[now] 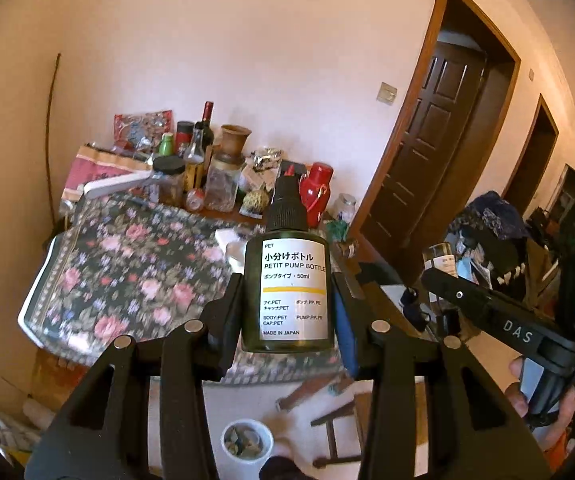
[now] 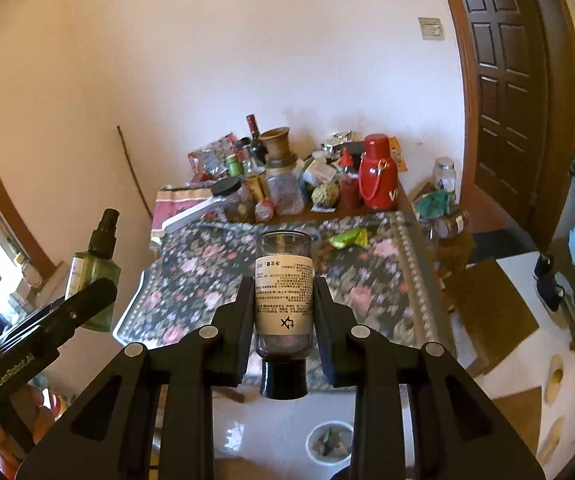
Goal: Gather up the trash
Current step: 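Carry the green pump bottle in the left tool while the right tool carries the clear bottle to the bucket, then open the left tool dropping the pump bottle while the right tool drops the clear bottle into the bucket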
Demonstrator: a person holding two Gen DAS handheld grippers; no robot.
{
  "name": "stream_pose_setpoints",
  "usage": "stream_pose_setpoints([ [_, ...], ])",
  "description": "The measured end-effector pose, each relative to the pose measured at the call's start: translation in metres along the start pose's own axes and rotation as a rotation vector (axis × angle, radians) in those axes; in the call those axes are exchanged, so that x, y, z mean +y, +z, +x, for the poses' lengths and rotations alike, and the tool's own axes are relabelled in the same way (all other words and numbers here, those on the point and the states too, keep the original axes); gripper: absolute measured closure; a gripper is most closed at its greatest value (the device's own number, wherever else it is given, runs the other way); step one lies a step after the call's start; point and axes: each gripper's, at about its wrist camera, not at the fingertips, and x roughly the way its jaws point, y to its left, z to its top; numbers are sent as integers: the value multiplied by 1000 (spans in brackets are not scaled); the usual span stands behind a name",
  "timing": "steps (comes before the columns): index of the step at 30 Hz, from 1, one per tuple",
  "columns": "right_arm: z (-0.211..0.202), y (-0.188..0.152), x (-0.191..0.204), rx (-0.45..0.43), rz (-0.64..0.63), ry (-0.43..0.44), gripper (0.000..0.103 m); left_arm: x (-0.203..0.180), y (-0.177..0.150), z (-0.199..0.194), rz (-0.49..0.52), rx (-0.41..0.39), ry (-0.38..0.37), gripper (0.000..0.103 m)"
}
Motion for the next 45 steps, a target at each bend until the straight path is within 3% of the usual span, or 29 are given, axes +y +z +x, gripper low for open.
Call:
stream_pose_setpoints([
  [8, -26, -45, 24, 48, 19, -48, 78, 16, -38, -32, 7, 68, -41, 62],
  [19, -10, -83, 6, 181, 47, -79, 78, 14, -79, -1, -12, 215, -54, 62],
  [30, 71, -145, -57, 407, 53, -70, 78, 14, -164, 114, -55, 449, 7, 62],
  [40, 170, -231, -109, 583, 73, -68, 78, 43, -301, 228, -139, 665, 61, 62],
  [45, 233, -276, -121, 659, -4, -44, 78, 68, -367, 268, -186, 748, 87, 62],
])
